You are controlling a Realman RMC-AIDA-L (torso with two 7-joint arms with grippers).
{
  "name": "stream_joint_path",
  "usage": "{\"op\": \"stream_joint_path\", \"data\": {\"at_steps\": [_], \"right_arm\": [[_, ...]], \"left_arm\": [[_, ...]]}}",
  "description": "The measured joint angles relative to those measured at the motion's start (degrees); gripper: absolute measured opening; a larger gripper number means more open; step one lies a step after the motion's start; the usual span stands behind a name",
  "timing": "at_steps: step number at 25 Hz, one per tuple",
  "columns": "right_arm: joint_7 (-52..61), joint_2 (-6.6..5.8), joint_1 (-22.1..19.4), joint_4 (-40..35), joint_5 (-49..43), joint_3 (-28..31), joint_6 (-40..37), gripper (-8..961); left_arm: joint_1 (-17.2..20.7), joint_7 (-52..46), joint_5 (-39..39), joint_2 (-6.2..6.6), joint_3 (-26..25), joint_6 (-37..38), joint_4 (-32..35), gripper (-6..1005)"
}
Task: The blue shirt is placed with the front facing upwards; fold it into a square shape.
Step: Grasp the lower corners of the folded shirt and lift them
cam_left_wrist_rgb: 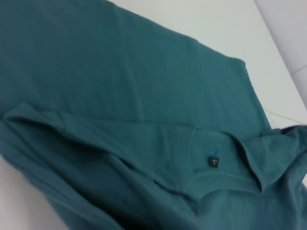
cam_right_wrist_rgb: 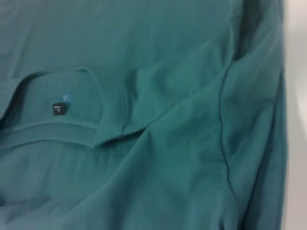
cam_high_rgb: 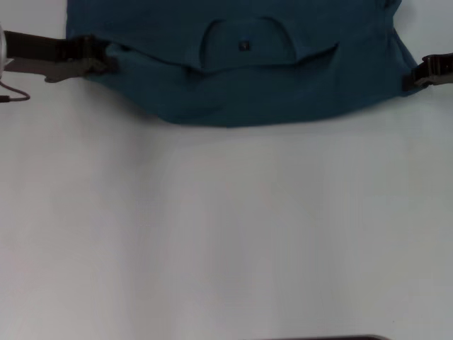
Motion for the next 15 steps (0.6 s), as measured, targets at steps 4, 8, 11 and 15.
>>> {"op": "stream_joint_path", "data": {"at_steps": [4, 8, 11, 15], "right_arm": [[0.02, -0.38, -0.24, -3.87, -0.32, -0.30, -8.41, 87], [0.03, 0.27, -0.26, -7.77, -2.80, -0.43, -16.11, 86], [0.03, 0.88, 0.05, -8.52, -6.43, -0.48, -20.26, 86], [-0.56, 1.89, -0.09, -9.83, -9.47, -1.14, -26.84, 85]], "left_arm": [[-0.09, -0.75, 0.23, 2.25, 1.14, 6.21, 0.19, 29], [-0.26, -0.78, 0.70, 3.74, 1.67, 11.89, 0.16, 30], [-0.35, -0.77, 1.78, 4.36, 2.83, 16.06, 0.08, 31], [0.09, -0.76, 4.41, 4.04, 3.73, 22.47, -1.37, 32]]}}
